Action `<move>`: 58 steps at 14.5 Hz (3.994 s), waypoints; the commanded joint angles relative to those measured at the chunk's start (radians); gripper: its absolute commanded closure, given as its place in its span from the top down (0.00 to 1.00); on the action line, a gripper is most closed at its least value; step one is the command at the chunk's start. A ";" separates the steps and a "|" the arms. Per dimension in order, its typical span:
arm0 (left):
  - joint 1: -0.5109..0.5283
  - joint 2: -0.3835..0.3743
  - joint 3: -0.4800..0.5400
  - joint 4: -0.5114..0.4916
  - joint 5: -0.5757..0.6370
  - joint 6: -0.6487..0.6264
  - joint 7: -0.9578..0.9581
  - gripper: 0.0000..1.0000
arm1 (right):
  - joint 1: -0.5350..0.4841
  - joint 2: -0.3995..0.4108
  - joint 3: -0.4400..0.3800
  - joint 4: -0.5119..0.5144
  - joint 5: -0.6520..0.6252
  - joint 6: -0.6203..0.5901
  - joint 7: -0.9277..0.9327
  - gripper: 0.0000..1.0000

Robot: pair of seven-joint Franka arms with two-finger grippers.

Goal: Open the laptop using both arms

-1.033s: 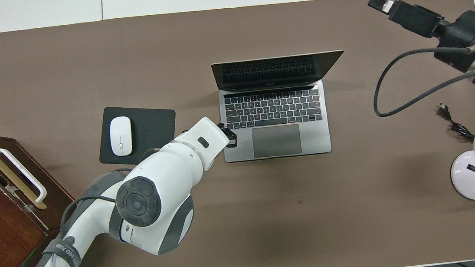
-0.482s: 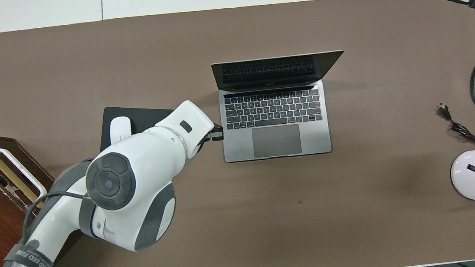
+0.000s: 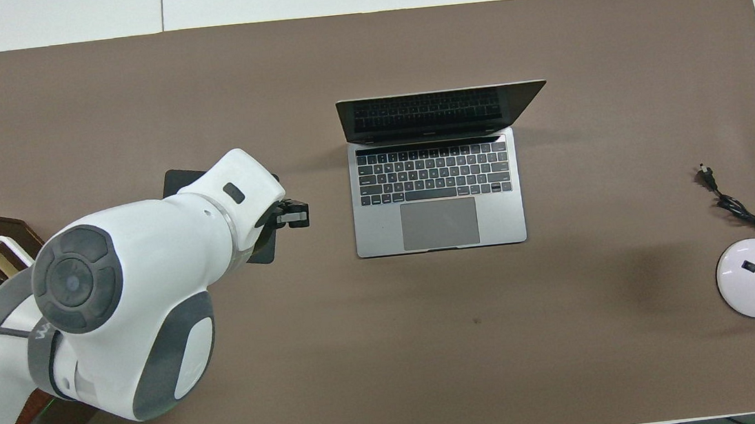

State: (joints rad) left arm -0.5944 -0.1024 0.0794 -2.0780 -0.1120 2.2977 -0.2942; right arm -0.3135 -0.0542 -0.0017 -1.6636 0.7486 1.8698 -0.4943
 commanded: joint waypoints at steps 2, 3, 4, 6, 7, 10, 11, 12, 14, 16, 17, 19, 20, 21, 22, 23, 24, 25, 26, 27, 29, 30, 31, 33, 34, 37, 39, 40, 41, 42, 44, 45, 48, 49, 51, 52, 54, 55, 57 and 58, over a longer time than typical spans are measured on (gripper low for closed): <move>0.025 -0.062 -0.007 -0.005 0.069 -0.124 0.023 0.00 | -0.012 0.004 0.014 0.111 -0.161 -0.127 0.167 1.00; 0.045 -0.072 -0.007 -0.005 0.075 -0.153 0.050 0.00 | -0.004 -0.004 0.014 0.119 -0.190 -0.141 0.204 1.00; 0.057 -0.082 -0.007 -0.004 0.075 -0.179 0.078 0.00 | 0.001 -0.007 0.020 0.130 -0.216 -0.159 0.247 1.00; 0.083 -0.105 -0.007 -0.004 0.075 -0.225 0.107 0.00 | 0.011 -0.010 0.032 0.159 -0.282 -0.193 0.333 1.00; 0.096 -0.117 -0.007 -0.004 0.077 -0.243 0.116 0.00 | 0.037 -0.012 0.032 0.169 -0.332 -0.202 0.364 1.00; 0.123 -0.137 -0.007 -0.005 0.078 -0.285 0.119 0.65 | 0.103 -0.029 0.034 0.169 -0.438 -0.228 0.453 1.00; 0.136 -0.142 -0.007 -0.004 0.078 -0.294 0.121 1.00 | 0.131 -0.030 0.034 0.169 -0.481 -0.239 0.480 1.00; 0.143 -0.145 -0.007 -0.004 0.086 -0.302 0.122 1.00 | 0.151 -0.032 0.034 0.169 -0.523 -0.250 0.499 1.00; 0.160 -0.154 -0.006 -0.004 0.107 -0.310 0.160 1.00 | 0.181 -0.047 0.039 0.154 -0.601 -0.265 0.514 1.00; 0.208 -0.163 -0.007 0.007 0.109 -0.336 0.217 1.00 | 0.185 -0.062 0.042 0.121 -0.669 -0.276 0.514 1.00; 0.220 -0.163 -0.007 0.022 0.109 -0.365 0.239 1.00 | 0.185 -0.070 0.042 0.104 -0.679 -0.277 0.513 1.00; 0.263 -0.163 -0.007 0.050 0.109 -0.414 0.279 1.00 | 0.186 -0.090 0.042 0.050 -0.716 -0.274 0.508 1.00; 0.266 -0.163 -0.006 0.053 0.109 -0.434 0.283 1.00 | 0.185 -0.099 0.045 0.019 -0.733 -0.264 0.507 1.00; 0.293 -0.165 -0.006 0.064 0.107 -0.452 0.285 1.00 | 0.185 -0.107 0.045 -0.007 -0.735 -0.258 0.501 1.00; 0.332 -0.163 -0.009 0.081 0.107 -0.477 0.287 1.00 | 0.180 -0.108 0.045 -0.022 -0.735 -0.251 0.481 1.00; 0.349 -0.163 -0.006 0.093 0.107 -0.498 0.283 1.00 | 0.179 -0.108 0.043 -0.037 -0.735 -0.250 0.458 1.00; 0.363 -0.165 -0.004 0.099 0.107 -0.510 0.283 1.00 | 0.179 -0.108 0.043 -0.053 -0.733 -0.245 0.453 1.00; 0.389 -0.165 -0.006 0.102 0.107 -0.517 0.277 1.00 | 0.180 -0.110 0.045 -0.068 -0.733 -0.239 0.454 1.00; 0.410 -0.166 -0.006 0.104 0.107 -0.517 0.273 1.00 | 0.182 -0.115 0.045 -0.086 -0.733 -0.239 0.459 1.00; 0.429 -0.166 -0.006 0.105 0.107 -0.517 0.273 1.00 | 0.185 -0.127 0.045 -0.109 -0.730 -0.235 0.477 1.00; 0.490 -0.168 -0.006 0.119 0.107 -0.512 0.280 1.00 | 0.198 -0.131 0.045 -0.131 -0.724 -0.203 0.532 1.00; 0.507 -0.168 -0.006 0.121 0.107 -0.509 0.280 1.00 | 0.206 -0.131 0.045 -0.148 -0.724 -0.184 0.536 1.00; 0.525 -0.168 -0.006 0.125 0.107 -0.508 0.282 1.00 | 0.206 -0.131 0.045 -0.169 -0.724 -0.169 0.534 1.00; 0.541 -0.166 -0.006 0.130 0.107 -0.504 0.280 1.00 | 0.211 -0.133 0.045 -0.188 -0.724 -0.150 0.531 1.00; 0.541 -0.162 -0.006 0.143 0.107 -0.501 0.282 1.00 | 0.211 -0.133 0.045 -0.188 -0.724 -0.152 0.530 1.00; 0.541 -0.126 -0.006 0.211 0.106 -0.517 0.280 1.00 | 0.240 -0.131 0.046 -0.180 -0.723 -0.149 0.540 1.00; 0.541 -0.097 -0.006 0.269 0.100 -0.556 0.279 1.00 | 0.269 -0.130 0.045 -0.174 -0.718 -0.143 0.554 1.00; 0.541 -0.077 -0.006 0.312 0.097 -0.588 0.279 1.00 | 0.274 -0.130 0.046 -0.174 -0.718 -0.130 0.559 1.00; 0.541 -0.060 -0.006 0.347 0.097 -0.627 0.277 1.00 | 0.277 -0.130 0.051 -0.174 -0.718 -0.126 0.557 1.00; 0.541 -0.045 -0.006 0.380 0.095 -0.656 0.277 1.00 | 0.277 -0.130 0.051 -0.174 -0.718 -0.126 0.548 1.00; 0.542 -0.008 -0.006 0.438 0.081 -0.710 0.276 1.00 | 0.277 -0.130 0.051 -0.176 -0.718 -0.127 0.539 1.00; 0.542 0.012 -0.006 0.469 0.078 -0.739 0.276 1.00 | 0.277 -0.130 0.051 -0.174 -0.718 -0.124 0.539 1.00; 0.542 0.039 -0.006 0.492 0.078 -0.759 0.276 1.00 | 0.277 -0.121 0.051 -0.173 -0.716 -0.060 0.518 1.00; 0.542 0.050 -0.006 0.489 0.078 -0.759 0.277 1.00 | 0.278 -0.115 0.051 -0.163 -0.715 -0.052 0.514 1.00; 0.541 0.050 -0.006 0.461 0.080 -0.770 0.276 1.00 | 0.277 -0.093 0.051 -0.131 -0.713 -0.082 0.513 1.00; 0.539 0.044 -0.006 0.451 0.080 -0.773 0.276 1.00 | 0.277 -0.084 0.051 -0.117 -0.713 -0.113 0.513 1.00; 0.539 0.035 -0.006 0.426 0.081 -0.782 0.277 1.00 | 0.278 -0.066 0.052 -0.101 -0.715 -0.147 0.520 1.00; 0.541 0.032 -0.006 0.421 0.083 -0.779 0.277 1.00 | 0.278 -0.061 0.052 -0.105 -0.713 -0.149 0.522 1.00; 0.539 0.035 -0.006 0.426 0.092 -0.761 0.283 1.00 | 0.278 -0.059 0.052 -0.113 -0.713 -0.164 0.525 1.00; 0.538 0.038 -0.006 0.429 0.095 -0.736 0.296 1.00 | 0.277 -0.059 0.052 -0.116 -0.713 -0.172 0.524 1.00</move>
State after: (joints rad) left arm -0.0616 -0.0534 0.0785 -1.6391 -0.0243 1.5363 -0.0179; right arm -0.0319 -0.1250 0.0452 -1.7948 0.0345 1.7274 0.0358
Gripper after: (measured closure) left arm 0.000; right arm 0.000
